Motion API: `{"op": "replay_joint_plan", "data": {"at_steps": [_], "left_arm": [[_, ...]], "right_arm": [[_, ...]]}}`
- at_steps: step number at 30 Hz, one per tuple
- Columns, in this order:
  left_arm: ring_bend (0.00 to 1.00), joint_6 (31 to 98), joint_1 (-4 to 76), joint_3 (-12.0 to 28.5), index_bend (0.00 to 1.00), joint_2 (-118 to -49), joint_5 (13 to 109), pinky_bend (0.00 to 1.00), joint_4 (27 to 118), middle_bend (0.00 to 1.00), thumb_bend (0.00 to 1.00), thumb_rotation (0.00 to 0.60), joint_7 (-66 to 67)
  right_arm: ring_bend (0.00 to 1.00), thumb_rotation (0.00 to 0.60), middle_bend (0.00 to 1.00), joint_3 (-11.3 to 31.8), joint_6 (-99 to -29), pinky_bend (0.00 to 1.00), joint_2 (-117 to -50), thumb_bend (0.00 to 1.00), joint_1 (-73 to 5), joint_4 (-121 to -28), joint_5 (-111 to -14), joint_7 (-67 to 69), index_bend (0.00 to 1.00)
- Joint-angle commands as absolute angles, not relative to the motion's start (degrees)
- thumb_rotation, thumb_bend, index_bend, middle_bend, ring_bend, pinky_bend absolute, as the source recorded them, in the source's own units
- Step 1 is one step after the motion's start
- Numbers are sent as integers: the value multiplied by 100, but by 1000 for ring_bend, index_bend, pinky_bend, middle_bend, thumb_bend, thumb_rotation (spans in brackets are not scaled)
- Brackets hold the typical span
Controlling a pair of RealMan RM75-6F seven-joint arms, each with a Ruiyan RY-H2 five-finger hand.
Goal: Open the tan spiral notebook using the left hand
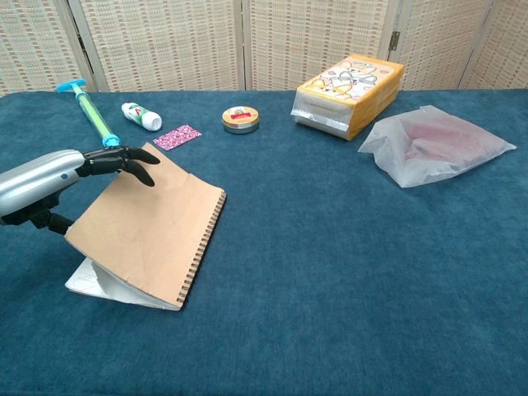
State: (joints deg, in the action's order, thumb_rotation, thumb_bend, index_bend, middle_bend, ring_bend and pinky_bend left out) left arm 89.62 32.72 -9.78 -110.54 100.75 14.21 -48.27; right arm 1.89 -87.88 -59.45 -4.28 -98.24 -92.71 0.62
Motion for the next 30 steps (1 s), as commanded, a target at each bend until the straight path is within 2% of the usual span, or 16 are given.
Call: {"op": "replay_joint_plan", "data": {"at_steps": [1, 8, 12, 26, 30], "left_arm": [[132, 9031, 3390, -1032, 358, -10976, 10162, 262, 1611, 167, 506, 600, -4686], [131, 9122, 3480, -1082, 543, -10820, 10263, 262, 2100, 167, 600, 600, -4316], [132, 9149, 3486, -1104, 600, -10643, 10301, 262, 2441, 196, 644, 600, -4116], [132, 9454, 3338, -1006, 647, -9683, 10320, 262, 3583, 236, 675, 600, -3083], [132, 9155, 3515, -1051, 638, -9416, 10478, 262, 4408, 236, 675, 600, -2337]], "right_arm": [[127, 600, 164, 181, -8821, 217, -5951, 122, -407, -9788, -9285, 108, 138], [127, 600, 164, 157, -8922, 217, -5964, 122, -342, -9672, -9321, 246, 138], [127, 600, 164, 153, -8955, 217, -5969, 122, -331, -9624, -9355, 307, 138], [127, 600, 164, 139, -8997, 217, -6034, 122, -356, -9492, -9498, 444, 138], [127, 600, 164, 133, -9027, 217, -6057, 123, -345, -9426, -9512, 517, 138]]}}
